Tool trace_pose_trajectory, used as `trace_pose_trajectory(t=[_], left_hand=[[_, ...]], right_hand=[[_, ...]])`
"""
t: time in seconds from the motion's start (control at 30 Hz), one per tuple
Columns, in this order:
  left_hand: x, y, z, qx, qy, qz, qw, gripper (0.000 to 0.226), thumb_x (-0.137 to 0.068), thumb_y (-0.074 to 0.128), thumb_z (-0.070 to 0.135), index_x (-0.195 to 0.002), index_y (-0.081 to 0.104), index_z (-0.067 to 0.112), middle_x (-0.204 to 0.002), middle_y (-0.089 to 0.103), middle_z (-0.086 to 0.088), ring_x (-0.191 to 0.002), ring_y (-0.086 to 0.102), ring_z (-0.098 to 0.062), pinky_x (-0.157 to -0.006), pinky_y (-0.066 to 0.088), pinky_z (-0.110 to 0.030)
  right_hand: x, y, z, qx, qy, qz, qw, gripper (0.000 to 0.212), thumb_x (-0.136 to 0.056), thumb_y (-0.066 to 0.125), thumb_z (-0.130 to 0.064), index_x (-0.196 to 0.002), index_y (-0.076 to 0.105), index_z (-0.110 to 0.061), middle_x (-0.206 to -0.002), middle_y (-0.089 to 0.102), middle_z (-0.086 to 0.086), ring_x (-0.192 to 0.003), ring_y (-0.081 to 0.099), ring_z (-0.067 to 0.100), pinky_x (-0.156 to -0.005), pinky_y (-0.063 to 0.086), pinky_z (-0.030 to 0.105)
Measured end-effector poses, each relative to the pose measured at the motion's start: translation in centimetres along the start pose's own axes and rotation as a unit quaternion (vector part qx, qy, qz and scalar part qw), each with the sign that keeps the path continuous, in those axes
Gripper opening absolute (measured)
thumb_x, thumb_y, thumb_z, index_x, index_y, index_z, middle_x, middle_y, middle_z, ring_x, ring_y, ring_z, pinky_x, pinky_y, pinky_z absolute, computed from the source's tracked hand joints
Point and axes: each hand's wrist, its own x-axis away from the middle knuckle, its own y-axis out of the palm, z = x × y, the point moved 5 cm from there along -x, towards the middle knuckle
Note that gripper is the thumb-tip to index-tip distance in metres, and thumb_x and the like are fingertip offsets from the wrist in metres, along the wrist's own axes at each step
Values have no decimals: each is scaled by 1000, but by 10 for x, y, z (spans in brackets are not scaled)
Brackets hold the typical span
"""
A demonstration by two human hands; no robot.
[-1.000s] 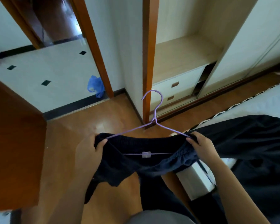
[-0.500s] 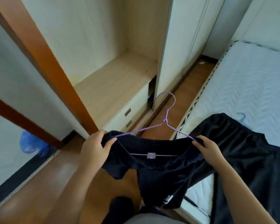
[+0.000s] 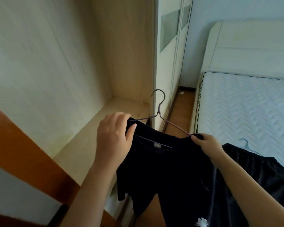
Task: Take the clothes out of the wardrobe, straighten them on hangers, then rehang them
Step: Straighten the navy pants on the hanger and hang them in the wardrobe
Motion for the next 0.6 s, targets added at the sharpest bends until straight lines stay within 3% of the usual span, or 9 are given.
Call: trace_pose_trajectory(t=[0.1,0.2,0.43,0.6], left_hand=[[-18,-3,-13,-10,-16,23,1000,29,-88,47,25,-104,60,4,-102,65,-11,-93,61,-28,-79,49,-35],[-29,-6,-38,-12,-63,37,997,32,-88,46,24,-108,61,4,-108,64,-12,-97,62,-28,-82,51,-36],[-44,-14,-78,-60,-152,145,976,32,-86,43,24,-107,60,5,-102,63,-10,-96,49,-16,-82,42,-25],[-67,-27,-102,-151,-215,200,944,36,-85,42,26,-110,57,6,-107,64,-12,-101,46,-16,-84,40,-24]], right_hand=[[-19,33,-41,31,-27,-17,999,18,-89,53,-37,-77,64,-27,-79,70,5,-75,67,25,-76,55,44],[-38,61,-86,36,-60,-50,996,26,-90,50,-37,-90,66,-16,-82,70,6,-76,67,26,-76,55,43],[-66,122,-213,-115,-187,-227,949,19,-94,48,-24,-93,65,-15,-76,71,-1,-68,70,13,-60,54,23],[-88,144,-298,-135,-280,-328,892,19,-92,50,-19,-104,59,-8,-95,69,14,-87,68,30,-76,56,39]])
